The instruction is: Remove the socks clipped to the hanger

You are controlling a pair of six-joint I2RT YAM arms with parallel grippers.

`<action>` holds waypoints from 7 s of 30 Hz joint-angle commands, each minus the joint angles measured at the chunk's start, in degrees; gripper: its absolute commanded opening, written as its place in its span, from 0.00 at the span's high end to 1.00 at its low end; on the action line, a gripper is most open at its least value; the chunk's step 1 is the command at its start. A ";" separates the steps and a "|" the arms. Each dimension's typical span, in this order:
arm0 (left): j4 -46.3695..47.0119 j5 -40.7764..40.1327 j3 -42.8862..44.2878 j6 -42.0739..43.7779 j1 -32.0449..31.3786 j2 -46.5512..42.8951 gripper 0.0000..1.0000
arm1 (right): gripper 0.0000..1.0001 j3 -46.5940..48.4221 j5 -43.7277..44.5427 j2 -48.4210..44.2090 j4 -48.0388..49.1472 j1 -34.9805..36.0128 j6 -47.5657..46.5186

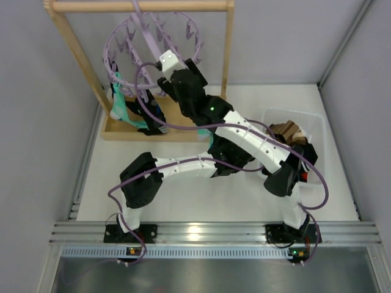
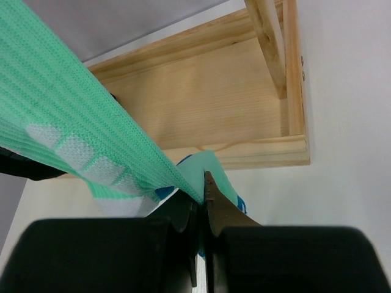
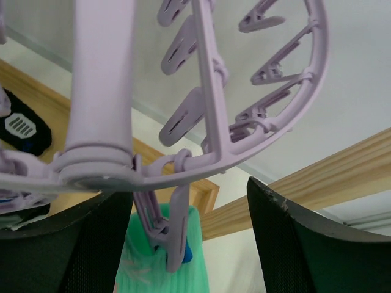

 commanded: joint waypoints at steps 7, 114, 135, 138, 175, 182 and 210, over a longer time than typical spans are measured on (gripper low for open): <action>1.04 1.65 0.90 -1.16 -0.82 -1.05 1.00 | 0.37 -0.33 1.88 1.13 9.46 -1.63 -1.08; 5.17 67.85 40.73 5.79 2.78 17.69 0.02 | 0.12 -60.98 -0.58 -89.48 -14.45 -12.70 30.56; 2.11 31.19 -20.80 -4.32 6.38 -35.82 0.02 | 0.05 -65.10 -15.43 -85.44 -1.98 -12.70 31.52; -2.38 29.17 -25.89 -8.97 9.98 -43.37 0.02 | 0.04 -68.25 -19.65 -83.60 2.05 -12.70 32.40; 77.94 78.20 -56.50 10.71 54.38 -28.21 0.19 | 0.03 -80.40 -44.18 -73.40 16.14 -12.70 28.54; 77.94 72.68 -58.95 5.17 52.64 -31.09 0.96 | 0.04 -80.57 -43.48 -73.05 17.28 -12.70 29.41; 43.58 14.05 -32.16 15.10 4.55 -23.12 1.00 | 0.10 -50.19 -33.36 -56.12 3.14 -12.70 28.19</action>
